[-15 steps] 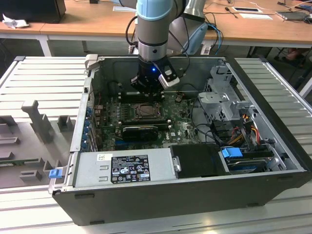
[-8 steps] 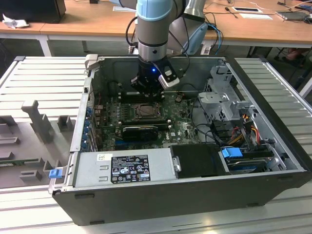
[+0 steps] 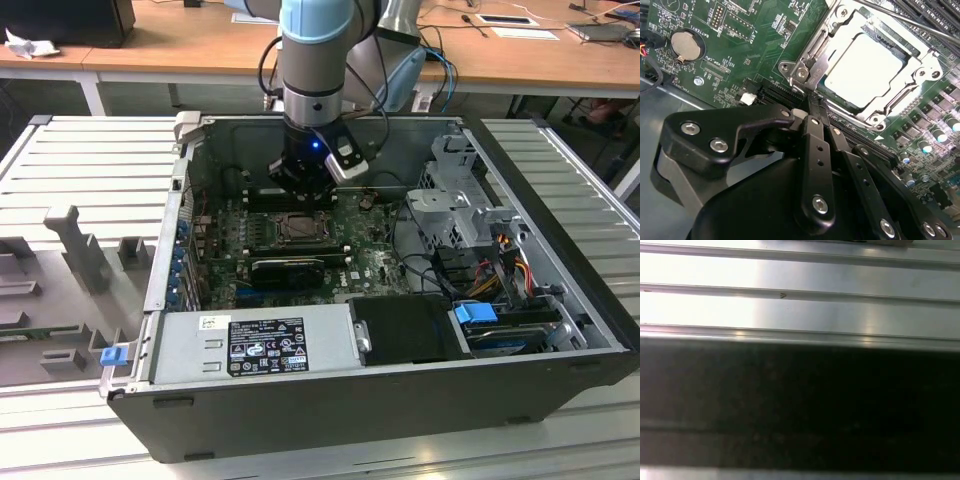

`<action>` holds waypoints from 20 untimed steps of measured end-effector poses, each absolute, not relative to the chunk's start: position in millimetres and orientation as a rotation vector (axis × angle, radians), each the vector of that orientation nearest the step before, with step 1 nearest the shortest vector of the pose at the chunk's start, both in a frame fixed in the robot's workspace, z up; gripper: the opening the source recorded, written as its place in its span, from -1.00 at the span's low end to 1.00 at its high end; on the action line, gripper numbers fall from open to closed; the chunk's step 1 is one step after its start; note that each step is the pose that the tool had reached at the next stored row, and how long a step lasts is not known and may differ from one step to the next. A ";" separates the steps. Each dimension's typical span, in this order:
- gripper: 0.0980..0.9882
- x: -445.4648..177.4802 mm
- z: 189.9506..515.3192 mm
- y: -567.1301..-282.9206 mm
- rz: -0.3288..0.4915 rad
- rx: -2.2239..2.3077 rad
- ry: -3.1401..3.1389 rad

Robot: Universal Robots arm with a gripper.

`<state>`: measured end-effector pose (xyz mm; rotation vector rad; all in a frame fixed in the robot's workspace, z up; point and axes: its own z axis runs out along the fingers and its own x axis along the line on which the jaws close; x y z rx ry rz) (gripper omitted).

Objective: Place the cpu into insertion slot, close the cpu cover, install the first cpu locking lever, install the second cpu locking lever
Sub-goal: 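Install the first cpu locking lever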

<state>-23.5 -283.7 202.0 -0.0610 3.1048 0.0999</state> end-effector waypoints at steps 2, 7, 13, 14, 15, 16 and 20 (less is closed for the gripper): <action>-0.98 -23.5 201.2 -283.9 0.099 -0.061 3.105; -0.98 -23.3 201.1 -283.8 0.110 -0.061 3.105; -0.98 -23.2 204.4 -283.8 0.111 -0.061 3.104; -0.98 -23.2 206.1 -283.8 0.111 -0.061 3.104; -0.98 -23.2 208.0 -283.8 0.110 -0.061 3.105; -0.98 -23.2 209.9 -283.8 0.110 -0.061 3.105; -0.98 -23.2 216.9 -283.8 0.109 -0.061 3.104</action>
